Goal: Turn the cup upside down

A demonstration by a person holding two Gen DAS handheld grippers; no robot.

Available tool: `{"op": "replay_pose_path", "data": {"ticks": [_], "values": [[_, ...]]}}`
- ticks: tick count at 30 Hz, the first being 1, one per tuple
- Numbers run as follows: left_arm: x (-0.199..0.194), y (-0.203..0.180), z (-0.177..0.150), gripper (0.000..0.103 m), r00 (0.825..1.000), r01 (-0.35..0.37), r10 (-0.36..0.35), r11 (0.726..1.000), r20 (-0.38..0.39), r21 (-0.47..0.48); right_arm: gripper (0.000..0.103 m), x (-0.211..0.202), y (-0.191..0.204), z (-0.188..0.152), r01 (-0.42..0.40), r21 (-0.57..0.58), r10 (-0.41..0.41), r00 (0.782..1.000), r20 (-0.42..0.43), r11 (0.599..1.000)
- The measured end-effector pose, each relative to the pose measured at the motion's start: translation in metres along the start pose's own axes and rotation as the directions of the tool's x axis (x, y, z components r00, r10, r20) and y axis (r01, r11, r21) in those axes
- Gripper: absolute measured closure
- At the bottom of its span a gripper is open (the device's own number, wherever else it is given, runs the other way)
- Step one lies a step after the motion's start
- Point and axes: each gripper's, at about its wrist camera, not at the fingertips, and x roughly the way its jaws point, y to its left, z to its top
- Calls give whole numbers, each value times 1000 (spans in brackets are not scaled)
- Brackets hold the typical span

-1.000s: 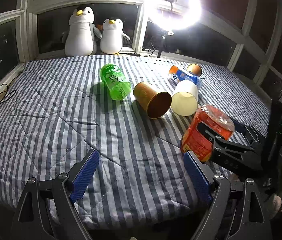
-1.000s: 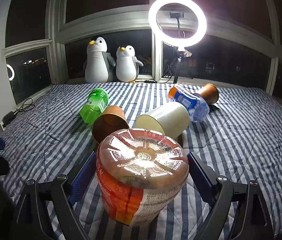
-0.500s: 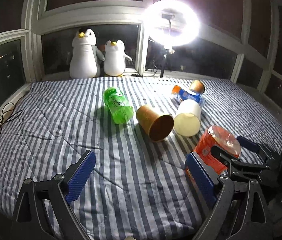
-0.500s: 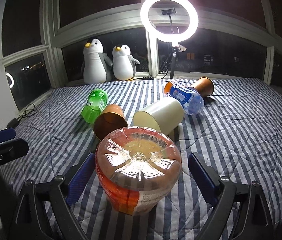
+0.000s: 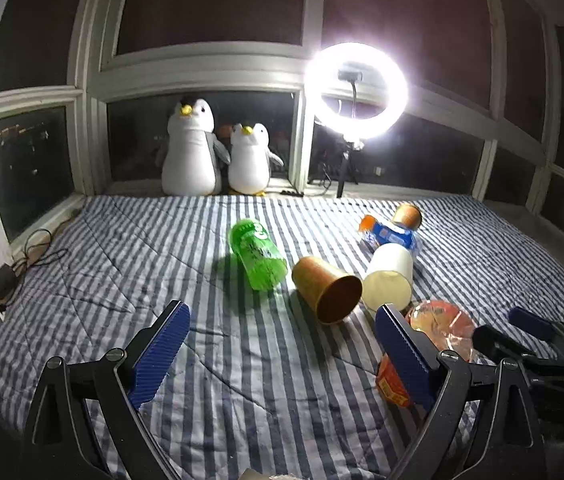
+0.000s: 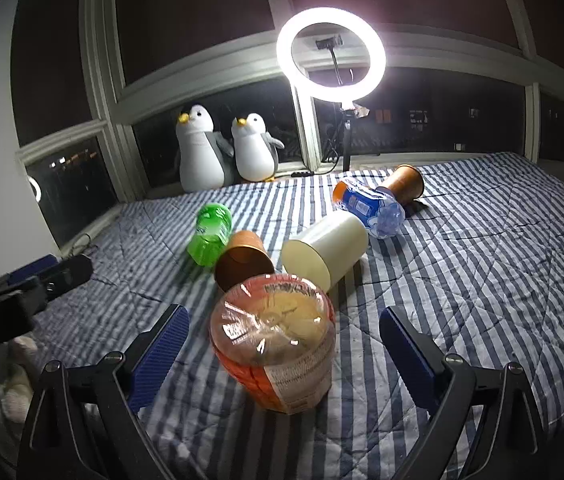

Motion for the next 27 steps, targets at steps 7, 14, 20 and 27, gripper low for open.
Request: {"op": "replay_pose_path", "data": {"ticks": [7,14,20,27], "values": [[-23,3,8,7,995,-37,37,999,92,-4,8,-24,5,11,11,17,-12,997,72,1000],[-53,2,14,0,976,-84,80,996,203,11,2,-42,12,19,62,13,-63,984,166,998],[-65,2,16,0,972,-86,82,996,220,12,2,-50,20,21,80,-13,-76,977,197,997],[-64,3,17,0,978,-75,73,997,198,1,2,-54,24,21,82,-21,-76,975,208,996]]}}
